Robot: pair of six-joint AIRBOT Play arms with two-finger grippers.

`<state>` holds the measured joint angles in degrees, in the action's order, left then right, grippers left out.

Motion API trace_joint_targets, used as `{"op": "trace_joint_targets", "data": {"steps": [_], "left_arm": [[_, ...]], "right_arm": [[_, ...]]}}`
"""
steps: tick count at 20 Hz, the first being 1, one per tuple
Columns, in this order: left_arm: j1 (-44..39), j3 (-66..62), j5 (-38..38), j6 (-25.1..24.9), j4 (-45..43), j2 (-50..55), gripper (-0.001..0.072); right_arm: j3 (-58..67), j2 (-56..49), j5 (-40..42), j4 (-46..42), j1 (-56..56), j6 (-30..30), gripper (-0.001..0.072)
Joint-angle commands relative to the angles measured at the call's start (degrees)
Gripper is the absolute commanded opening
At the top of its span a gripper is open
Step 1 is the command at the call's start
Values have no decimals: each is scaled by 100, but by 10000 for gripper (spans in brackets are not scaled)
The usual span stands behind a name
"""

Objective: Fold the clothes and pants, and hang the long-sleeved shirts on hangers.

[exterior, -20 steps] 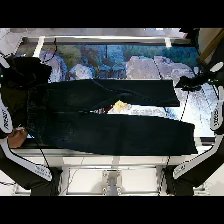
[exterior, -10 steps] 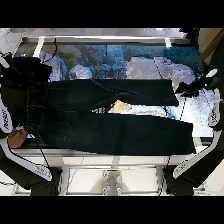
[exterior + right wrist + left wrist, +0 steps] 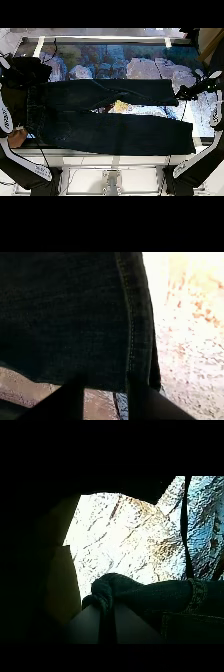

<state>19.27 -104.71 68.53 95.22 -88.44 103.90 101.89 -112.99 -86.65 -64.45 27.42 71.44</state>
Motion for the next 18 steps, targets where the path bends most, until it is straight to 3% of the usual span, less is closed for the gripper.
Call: {"op": "trace_joint_targets", "data": {"steps": [1,4,5,6,7,11,16,18], "left_arm": [[0,-4,-22,15,13,7,39],[2,-4,-22,11,13,7,38],[2,-4,-20,-2,13,7,38],[2,-4,-20,-4,13,7,38],[2,-4,-20,-4,11,7,38],[0,-4,-22,-2,11,7,39],[0,-4,-20,0,15,7,38],[2,-4,-22,-2,13,7,38]], "right_arm": [[-2,-7,-444,33,4,-87,249],[0,-7,-616,-245,26,-120,252],[0,0,-520,-205,52,-127,280],[7,2,-398,-181,81,-122,367],[7,2,-317,-188,122,-105,400],[-15,-11,-101,-376,223,-103,401],[-597,-11,662,562,107,-697,401],[-743,-11,623,616,24,-872,399]]}}
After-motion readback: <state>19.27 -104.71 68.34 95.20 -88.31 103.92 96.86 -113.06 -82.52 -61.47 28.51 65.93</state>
